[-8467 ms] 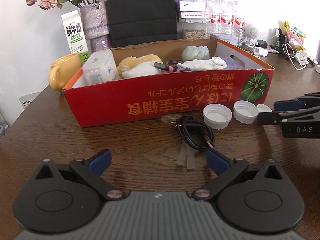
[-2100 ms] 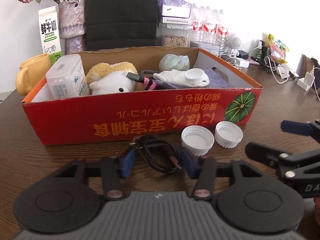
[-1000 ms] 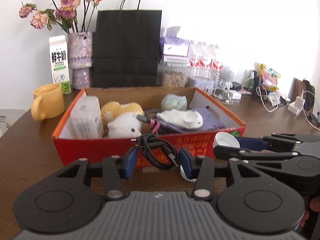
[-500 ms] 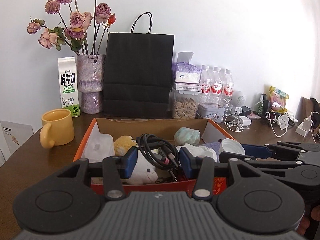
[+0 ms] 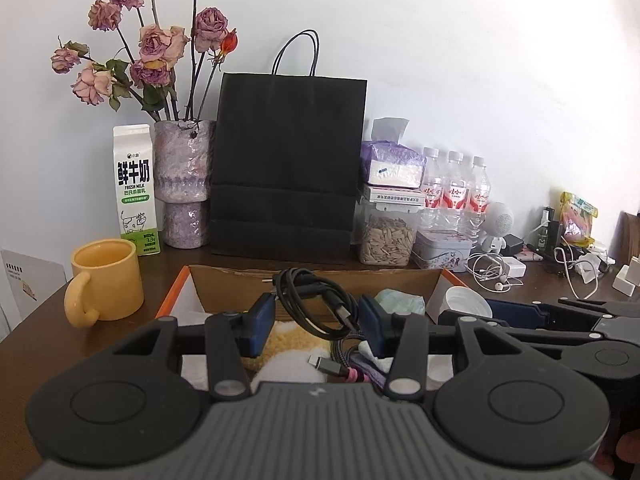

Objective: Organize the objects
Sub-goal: 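Carry the cap into the box and open the right tool while the left tool releases the cable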

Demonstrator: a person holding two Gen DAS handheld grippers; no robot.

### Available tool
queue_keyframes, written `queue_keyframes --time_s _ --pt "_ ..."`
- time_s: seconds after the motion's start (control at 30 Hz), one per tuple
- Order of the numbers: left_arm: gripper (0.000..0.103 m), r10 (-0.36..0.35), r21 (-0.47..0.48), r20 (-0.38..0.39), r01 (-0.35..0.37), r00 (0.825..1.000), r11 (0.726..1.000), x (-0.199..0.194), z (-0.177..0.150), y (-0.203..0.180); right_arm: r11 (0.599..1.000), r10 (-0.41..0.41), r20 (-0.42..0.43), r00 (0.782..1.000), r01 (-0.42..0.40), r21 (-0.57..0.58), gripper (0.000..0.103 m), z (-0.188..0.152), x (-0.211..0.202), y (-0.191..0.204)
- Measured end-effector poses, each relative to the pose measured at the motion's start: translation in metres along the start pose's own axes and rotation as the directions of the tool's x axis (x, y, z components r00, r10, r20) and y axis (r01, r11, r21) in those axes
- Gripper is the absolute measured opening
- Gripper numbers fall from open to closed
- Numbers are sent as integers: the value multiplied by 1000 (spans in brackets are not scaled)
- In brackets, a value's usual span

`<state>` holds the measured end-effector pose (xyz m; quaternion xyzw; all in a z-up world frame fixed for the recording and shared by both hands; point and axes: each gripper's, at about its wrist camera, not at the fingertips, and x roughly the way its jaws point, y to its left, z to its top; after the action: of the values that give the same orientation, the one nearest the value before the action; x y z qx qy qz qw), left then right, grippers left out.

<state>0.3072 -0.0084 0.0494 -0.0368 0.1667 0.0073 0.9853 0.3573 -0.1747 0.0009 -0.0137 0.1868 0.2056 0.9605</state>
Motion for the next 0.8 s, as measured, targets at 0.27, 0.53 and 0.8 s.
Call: queue_keyframes --time_s 0.27,0.53,0.8 --pt "47 3 -3 -9 -3 1000 1000 31 1 5 1000 -15 -28 999 15 10 39 -3 22 -8" --pt "48 10 11 -27 -9 1000 1000 40 -6 9 1000 -29 -57 998 29 9 39 -10 32 -11" --pt "103 55 20 39 -56 998 998 31 -7 5 998 -66 -44 997 67 20 93 -13 26 -13"
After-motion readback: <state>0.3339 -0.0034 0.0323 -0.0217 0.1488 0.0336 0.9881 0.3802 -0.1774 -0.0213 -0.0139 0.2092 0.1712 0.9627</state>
